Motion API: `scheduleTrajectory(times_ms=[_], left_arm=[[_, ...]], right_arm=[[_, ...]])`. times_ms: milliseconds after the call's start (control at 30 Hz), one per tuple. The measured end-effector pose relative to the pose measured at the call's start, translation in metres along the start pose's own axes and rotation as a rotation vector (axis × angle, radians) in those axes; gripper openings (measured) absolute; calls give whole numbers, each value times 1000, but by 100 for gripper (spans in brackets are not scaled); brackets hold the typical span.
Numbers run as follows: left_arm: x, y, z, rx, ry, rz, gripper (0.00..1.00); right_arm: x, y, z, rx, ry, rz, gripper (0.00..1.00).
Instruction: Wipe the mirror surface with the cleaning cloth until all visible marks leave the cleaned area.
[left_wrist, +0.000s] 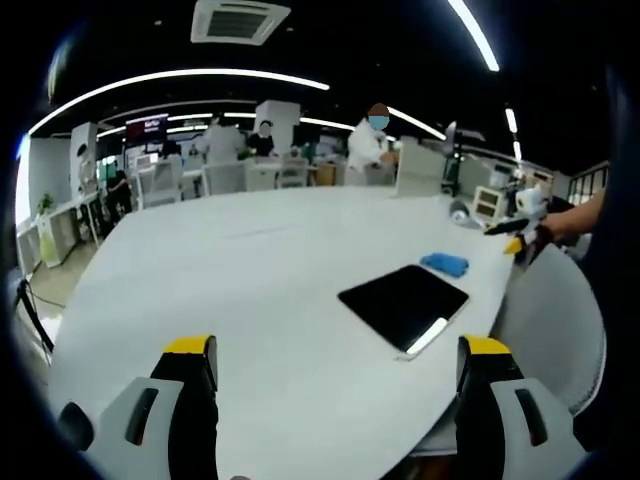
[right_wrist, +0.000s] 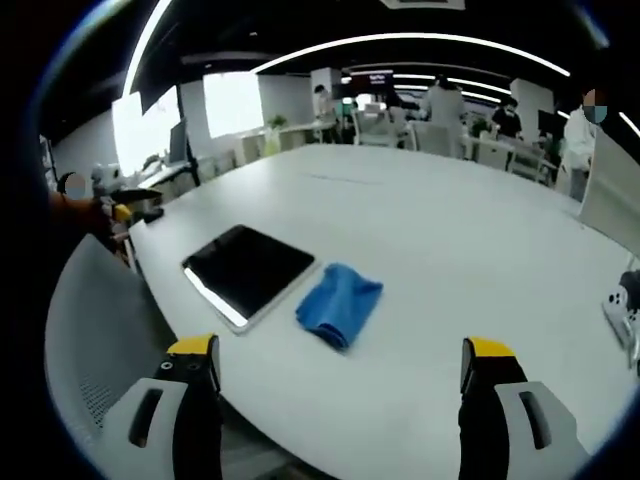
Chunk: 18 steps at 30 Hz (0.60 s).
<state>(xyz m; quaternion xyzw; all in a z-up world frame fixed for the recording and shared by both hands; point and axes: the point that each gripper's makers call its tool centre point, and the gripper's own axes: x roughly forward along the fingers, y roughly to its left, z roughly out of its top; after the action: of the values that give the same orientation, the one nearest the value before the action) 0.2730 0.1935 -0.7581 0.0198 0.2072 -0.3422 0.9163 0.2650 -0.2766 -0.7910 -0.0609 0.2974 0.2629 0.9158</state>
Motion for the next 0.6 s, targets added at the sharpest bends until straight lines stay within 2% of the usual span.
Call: scheduleTrajectory(times_ms=[267,600], left_arm=[[1,-1,4,3,-4,-5,100],[1,0,4,-3,-12,2,100]], right_arm=[[4,8,0,-1,14,2,100],[6,6,4,21,2,-5,96]])
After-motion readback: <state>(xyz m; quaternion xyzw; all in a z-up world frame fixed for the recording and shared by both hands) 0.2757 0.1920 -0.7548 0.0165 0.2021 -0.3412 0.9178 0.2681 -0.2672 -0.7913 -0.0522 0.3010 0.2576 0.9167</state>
